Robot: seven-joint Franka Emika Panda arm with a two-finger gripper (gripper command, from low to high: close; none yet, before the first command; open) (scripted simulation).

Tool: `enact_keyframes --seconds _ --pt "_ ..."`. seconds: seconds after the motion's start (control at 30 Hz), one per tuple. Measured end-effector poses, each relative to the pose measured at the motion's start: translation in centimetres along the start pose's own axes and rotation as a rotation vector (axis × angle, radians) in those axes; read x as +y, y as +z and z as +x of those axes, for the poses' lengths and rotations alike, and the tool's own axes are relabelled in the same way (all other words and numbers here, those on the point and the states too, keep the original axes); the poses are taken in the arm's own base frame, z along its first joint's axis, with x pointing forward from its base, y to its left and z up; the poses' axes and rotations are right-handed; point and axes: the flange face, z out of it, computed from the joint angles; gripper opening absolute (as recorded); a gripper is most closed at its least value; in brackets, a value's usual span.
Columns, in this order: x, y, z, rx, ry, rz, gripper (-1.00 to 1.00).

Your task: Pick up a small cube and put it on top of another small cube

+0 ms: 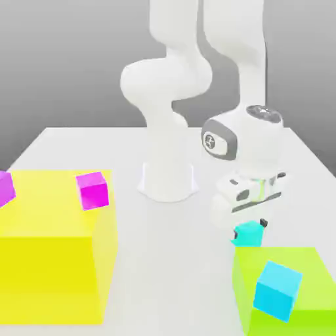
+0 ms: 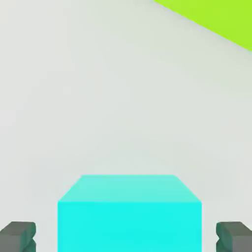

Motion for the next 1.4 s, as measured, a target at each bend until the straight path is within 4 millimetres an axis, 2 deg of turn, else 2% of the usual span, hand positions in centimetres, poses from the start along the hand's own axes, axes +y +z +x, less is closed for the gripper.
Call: enact_keyframes --seconds 0.23,0.53,0.8,0.87,0.93,1.07,1.13,1.23,1.33,1.4 --pt "0.0 0.0 0.0 0.001 0.0 0.001 -1.0" --pt "-0.6 -3.5 0.4 -0.005 -0.006 0.01 -1.0" --pt "-0.1 -6.4 0.0 0.0 0.0 -0.001 -1.0" --pt "-0.4 -7.2 2.1 0.002 0.013 -0.01 -1.0" --pt "-0.1 -8.7 5.8 0.006 0.036 -0.014 -1.0" --pt "2.9 -12.1 13.8 0.011 0.09 -0.019 -1.0" --pt "5.4 -14.1 17.5 0.011 0.118 -0.02 -1.0" --pt "10.4 -17.1 22.4 0.01 0.161 -0.022 -1.0" --pt "16.6 -20.4 26.3 0.006 0.206 -0.021 -1.0" --pt "21.2 -22.6 28.0 0.003 0.236 -0.019 -1.0"
